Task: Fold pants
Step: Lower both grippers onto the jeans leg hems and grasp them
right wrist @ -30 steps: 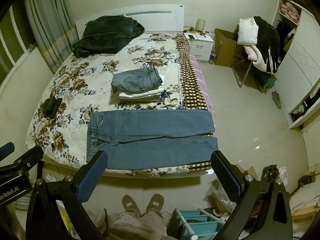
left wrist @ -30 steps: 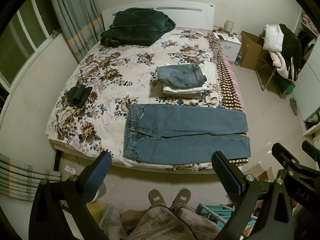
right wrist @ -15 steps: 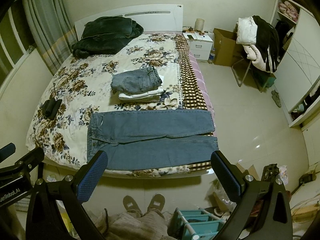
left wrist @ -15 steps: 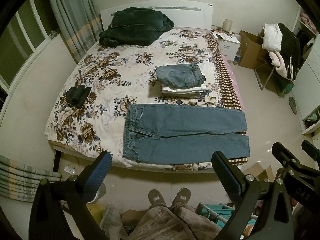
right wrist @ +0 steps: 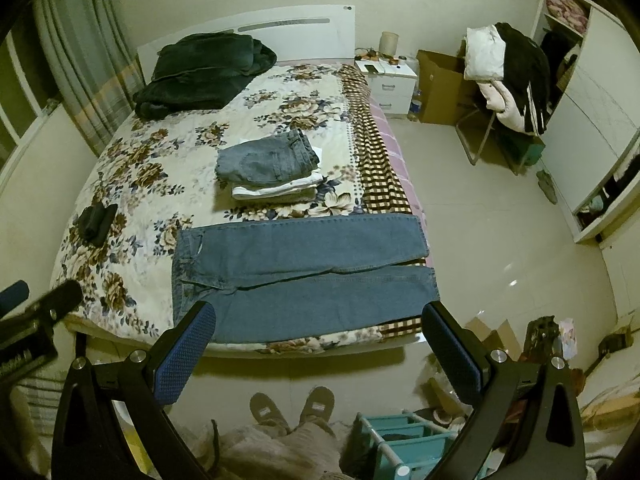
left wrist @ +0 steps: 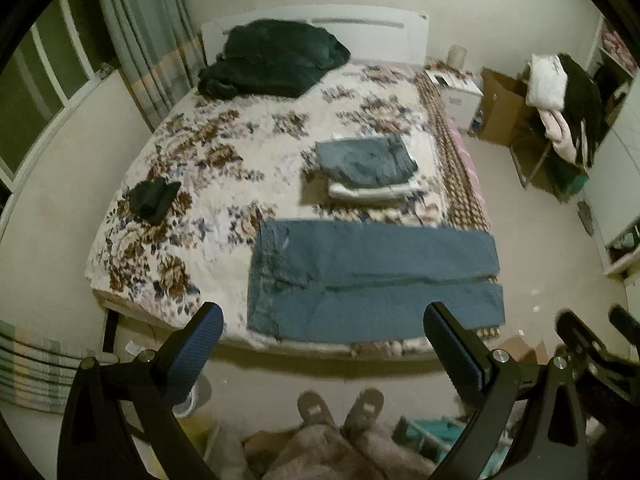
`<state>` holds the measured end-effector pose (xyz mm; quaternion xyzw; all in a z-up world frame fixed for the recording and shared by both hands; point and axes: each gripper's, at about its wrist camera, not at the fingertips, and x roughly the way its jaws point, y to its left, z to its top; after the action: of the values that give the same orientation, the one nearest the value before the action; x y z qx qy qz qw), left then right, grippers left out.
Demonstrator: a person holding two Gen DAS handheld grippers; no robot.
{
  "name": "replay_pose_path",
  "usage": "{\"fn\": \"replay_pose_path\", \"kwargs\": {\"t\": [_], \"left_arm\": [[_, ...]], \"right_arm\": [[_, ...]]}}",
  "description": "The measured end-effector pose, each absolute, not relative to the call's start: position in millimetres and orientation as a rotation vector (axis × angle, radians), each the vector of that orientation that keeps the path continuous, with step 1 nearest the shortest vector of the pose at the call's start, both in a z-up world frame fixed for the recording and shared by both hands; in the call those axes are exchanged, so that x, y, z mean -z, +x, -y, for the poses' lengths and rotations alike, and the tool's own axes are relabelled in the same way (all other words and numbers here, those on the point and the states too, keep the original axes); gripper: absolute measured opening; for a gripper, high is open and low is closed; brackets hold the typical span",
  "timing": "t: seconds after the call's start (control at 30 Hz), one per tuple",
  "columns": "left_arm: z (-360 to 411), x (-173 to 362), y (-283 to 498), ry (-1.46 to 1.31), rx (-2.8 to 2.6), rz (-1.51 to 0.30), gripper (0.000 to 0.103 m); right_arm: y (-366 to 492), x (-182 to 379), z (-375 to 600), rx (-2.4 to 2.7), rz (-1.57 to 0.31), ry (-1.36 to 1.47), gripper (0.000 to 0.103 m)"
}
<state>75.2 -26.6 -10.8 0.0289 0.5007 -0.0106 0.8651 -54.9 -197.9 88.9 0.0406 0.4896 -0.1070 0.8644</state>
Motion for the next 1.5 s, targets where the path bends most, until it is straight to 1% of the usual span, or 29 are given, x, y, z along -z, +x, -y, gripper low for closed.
{"fn": "replay_pose_path", "kwargs": {"t": [0.1, 0.23, 0.33, 0.5, 0.63, 0.77, 0.93, 0.97, 1.13, 1.23, 1.33, 1.4, 1.43, 1.47, 1.5], "left_arm": [[13.4, 28.1, 103.6, 0.074, -0.009, -1.027, 0.103], [-4.0, 58.3, 147.2, 0.085, -0.021, -1.044, 0.103], [-14.8, 83.9, 178.7, 0.109, -0.043, -1.047, 0.103], [-14.0, 140.1, 237.0, 0.15, -0.107, -1.099, 0.103], [-2.7, 195.0, 288.4, 0.164, -0.151, -1.173, 0.103], [23.2, 267.3, 341.1, 0.195, -0.174, -1.254, 0.103], [72.3, 388.7, 401.5, 0.269, -0.072, -1.366, 0.103], [83.7, 415.7, 411.4, 0.303, -0.037, -1.387, 0.103], [128.1, 518.8, 446.0, 0.496, 0.08, -1.446, 0.103], [142.5, 562.2, 458.1, 0.574, 0.16, -1.467, 0.103], [143.2, 577.2, 466.4, 0.594, 0.24, -1.459, 0.103], [137.7, 574.7, 472.9, 0.566, 0.29, -1.467, 0.102], [135.0, 573.8, 476.9, 0.542, 0.319, -1.482, 0.096], [131.1, 571.0, 480.3, 0.507, 0.356, -1.498, 0.085], [129.2, 567.2, 481.7, 0.489, 0.386, -1.501, 0.077]], "right_arm": [[-36.1, -73.7, 196.4, 0.26, -1.007, 0.082, 0.103], [-7.7, -47.9, 197.6, 0.326, -0.996, 0.076, 0.103], [19.9, -15.9, 215.2, 0.374, -1.005, 0.075, 0.103], [81.7, 63.3, 263.5, 0.431, -1.083, 0.062, 0.103], [147.1, 134.1, 302.2, 0.398, -1.157, 0.06, 0.103], [230.9, 225.5, 326.8, 0.32, -1.231, -0.022, 0.103], [324.4, 351.5, 329.8, 0.218, -1.327, -0.145, 0.103], [345.2, 386.6, 330.0, 0.194, -1.353, -0.18, 0.103], [405.2, 514.3, 320.4, 0.075, -1.479, -0.312, 0.103], [419.8, 559.5, 314.2, 0.002, -1.535, -0.374, 0.102], [430.6, 578.3, 307.5, -0.074, -1.548, -0.42, 0.102], [437.1, 580.5, 302.7, -0.143, -1.554, -0.441, 0.098], [440.0, 580.4, 301.0, -0.166, -1.562, -0.435, 0.09], [443.4, 580.3, 298.5, -0.187, -1.57, -0.417, 0.078], [446.9, 579.9, 296.7, -0.2, -1.574, -0.404, 0.07]]}}
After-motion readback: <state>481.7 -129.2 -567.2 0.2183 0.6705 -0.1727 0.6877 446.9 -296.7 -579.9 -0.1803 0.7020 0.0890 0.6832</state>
